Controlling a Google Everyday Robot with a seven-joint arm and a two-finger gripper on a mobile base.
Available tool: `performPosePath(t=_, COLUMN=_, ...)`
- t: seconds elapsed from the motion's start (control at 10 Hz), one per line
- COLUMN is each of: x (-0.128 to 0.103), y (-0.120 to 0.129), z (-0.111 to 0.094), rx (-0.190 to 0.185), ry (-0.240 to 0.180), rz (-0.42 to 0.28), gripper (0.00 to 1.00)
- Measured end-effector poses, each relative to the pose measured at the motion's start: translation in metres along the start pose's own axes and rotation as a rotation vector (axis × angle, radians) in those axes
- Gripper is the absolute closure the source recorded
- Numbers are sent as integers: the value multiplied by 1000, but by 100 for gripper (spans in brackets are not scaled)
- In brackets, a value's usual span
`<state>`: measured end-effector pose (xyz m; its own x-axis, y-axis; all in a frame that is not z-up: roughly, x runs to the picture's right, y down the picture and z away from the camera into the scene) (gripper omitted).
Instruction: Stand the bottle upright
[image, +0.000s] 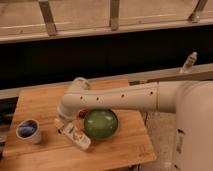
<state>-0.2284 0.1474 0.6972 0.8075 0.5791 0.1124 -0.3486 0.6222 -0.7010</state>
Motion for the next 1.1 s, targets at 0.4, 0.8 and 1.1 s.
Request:
performPosePath(t=0.4, x=-28, y=-6, z=-5, rx=-11, ry=-135, rz=-79, gripper=100)
performPosePath(t=0.8, x=-28, y=-13, z=-2, rx=-14, ry=-239, rz=-104, gripper=100)
performPosePath(t=1.1, x=-36, y=-14, z=-5, rx=-6, ry=-269, rz=-124, gripper=100)
